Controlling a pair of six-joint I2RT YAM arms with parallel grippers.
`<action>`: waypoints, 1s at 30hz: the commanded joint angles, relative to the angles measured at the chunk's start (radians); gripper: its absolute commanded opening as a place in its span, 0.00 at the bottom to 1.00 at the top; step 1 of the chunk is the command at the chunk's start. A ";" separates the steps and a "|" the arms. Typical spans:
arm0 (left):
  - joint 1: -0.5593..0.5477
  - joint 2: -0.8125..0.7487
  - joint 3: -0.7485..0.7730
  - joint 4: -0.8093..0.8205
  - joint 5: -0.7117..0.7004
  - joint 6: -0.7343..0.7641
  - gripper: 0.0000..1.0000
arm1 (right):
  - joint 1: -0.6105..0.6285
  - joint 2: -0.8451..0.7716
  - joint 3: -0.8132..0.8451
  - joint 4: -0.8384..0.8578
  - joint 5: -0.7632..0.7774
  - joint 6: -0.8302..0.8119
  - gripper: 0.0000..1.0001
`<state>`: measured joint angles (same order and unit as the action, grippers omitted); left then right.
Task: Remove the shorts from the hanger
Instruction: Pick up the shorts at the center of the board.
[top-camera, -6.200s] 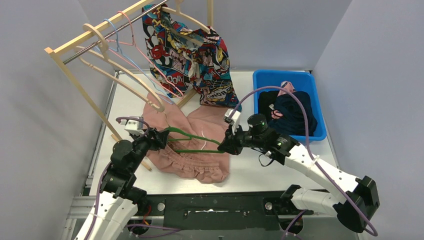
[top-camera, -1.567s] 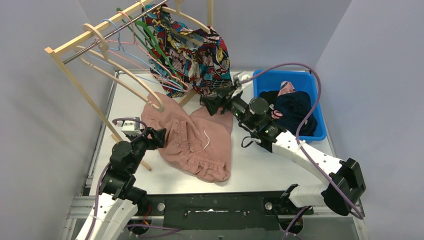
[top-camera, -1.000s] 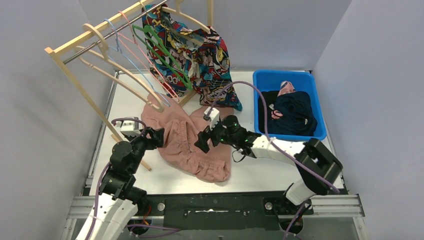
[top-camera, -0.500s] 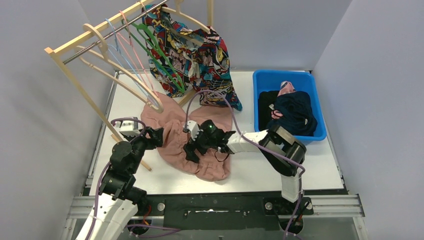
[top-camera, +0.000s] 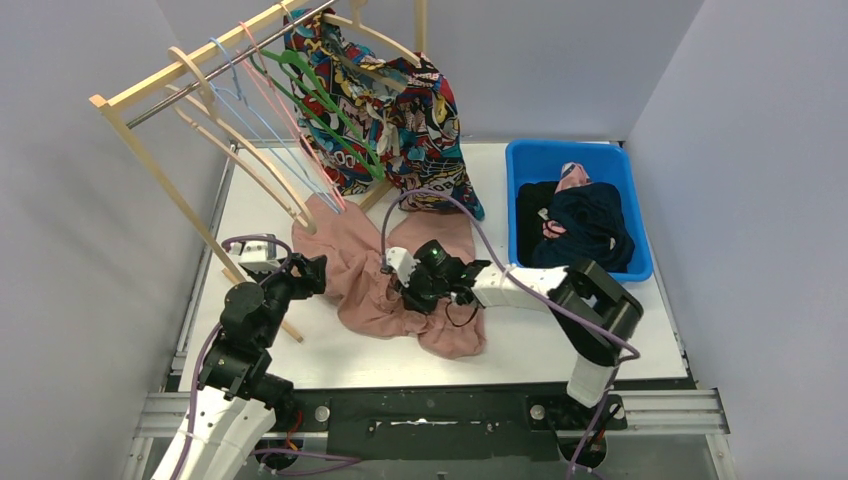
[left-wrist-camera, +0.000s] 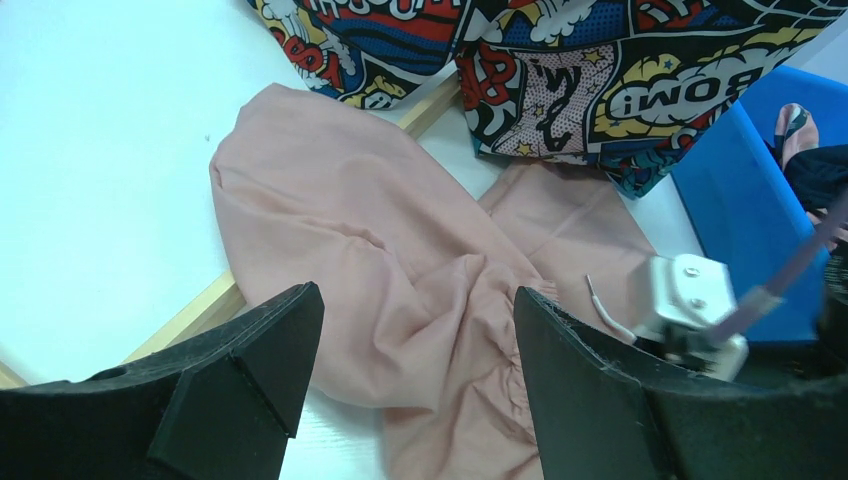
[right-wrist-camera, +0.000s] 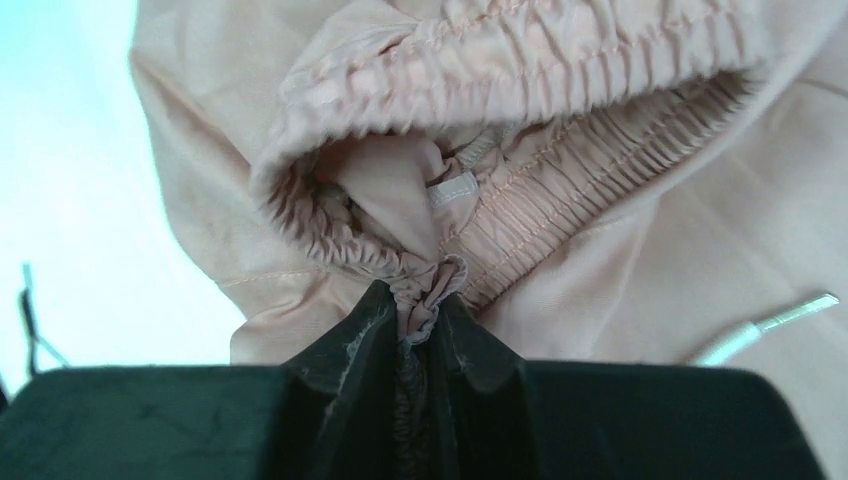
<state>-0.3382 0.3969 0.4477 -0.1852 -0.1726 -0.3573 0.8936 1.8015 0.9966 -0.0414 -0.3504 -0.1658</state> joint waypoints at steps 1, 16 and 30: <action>0.005 -0.003 0.042 0.027 -0.007 0.008 0.70 | 0.000 -0.233 -0.048 0.005 -0.054 0.013 0.00; 0.005 -0.006 0.039 0.034 0.014 0.008 0.70 | -0.004 -0.967 -0.382 0.258 0.082 0.078 0.00; 0.005 0.009 0.040 0.035 0.027 0.009 0.70 | -0.032 -0.351 0.015 0.017 0.230 0.215 0.02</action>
<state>-0.3382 0.4057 0.4477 -0.1886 -0.1524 -0.3573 0.8570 1.2922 0.8577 0.0010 -0.1089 -0.0158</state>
